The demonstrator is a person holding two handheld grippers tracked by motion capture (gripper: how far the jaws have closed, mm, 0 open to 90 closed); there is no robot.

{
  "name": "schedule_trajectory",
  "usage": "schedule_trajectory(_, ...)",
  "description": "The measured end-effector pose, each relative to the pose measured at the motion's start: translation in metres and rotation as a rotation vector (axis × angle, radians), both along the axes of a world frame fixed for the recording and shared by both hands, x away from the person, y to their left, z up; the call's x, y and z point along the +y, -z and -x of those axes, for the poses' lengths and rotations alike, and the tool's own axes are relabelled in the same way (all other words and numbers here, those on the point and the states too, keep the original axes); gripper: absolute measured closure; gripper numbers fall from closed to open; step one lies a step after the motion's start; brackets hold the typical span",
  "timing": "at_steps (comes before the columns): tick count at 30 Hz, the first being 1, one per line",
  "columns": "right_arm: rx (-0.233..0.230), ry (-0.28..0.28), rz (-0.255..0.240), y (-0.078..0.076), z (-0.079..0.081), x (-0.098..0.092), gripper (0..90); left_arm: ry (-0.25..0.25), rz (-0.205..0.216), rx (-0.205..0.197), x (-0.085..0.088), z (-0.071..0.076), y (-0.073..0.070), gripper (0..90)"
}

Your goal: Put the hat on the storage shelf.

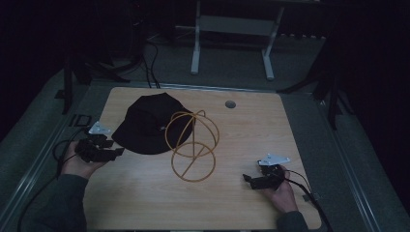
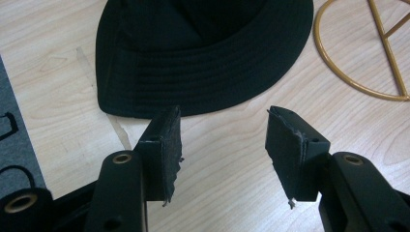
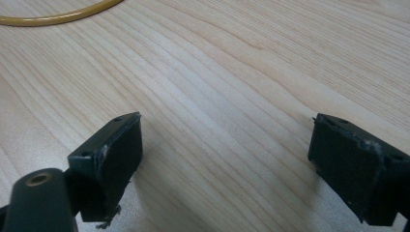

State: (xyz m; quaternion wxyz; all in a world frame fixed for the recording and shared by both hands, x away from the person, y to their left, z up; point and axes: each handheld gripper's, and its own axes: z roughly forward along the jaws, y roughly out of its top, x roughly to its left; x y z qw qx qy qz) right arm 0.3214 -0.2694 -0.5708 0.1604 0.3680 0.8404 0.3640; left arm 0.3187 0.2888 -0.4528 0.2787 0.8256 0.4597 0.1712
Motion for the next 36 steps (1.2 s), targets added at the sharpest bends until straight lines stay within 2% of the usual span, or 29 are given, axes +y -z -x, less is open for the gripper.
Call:
schedule_trajectory(7, 0.0, 0.001, 0.0, 0.0, 0.0, 0.0, 12.0, 0.013, -0.01, 0.009, 0.001, -0.014, -0.008, 46.8)
schedule_trajectory(14, 0.0, 0.001, 0.0, 0.0, 0.0, 0.0, 12.0, 0.021, -0.042, 0.033, -0.001, -0.029, -0.015, 46.4)
schedule_trajectory(18, 0.0, 0.001, 0.0, 0.0, 0.0, 0.0, 11.9, 0.028, -0.076, 0.05, -0.003, -0.042, -0.018, 46.6)
schedule_trajectory(28, 0.0, 0.001, 0.0, 0.0, 0.0, 0.0, 12.0, 0.011, -0.113, 0.084, -0.004, -0.069, -0.018, 50.5)
schedule_trajectory(36, 0.0, 0.001, 0.0, 0.0, 0.0, 0.0, 12.0, -0.021, -0.148, 0.119, -0.001, -0.087, -0.011, 50.1)
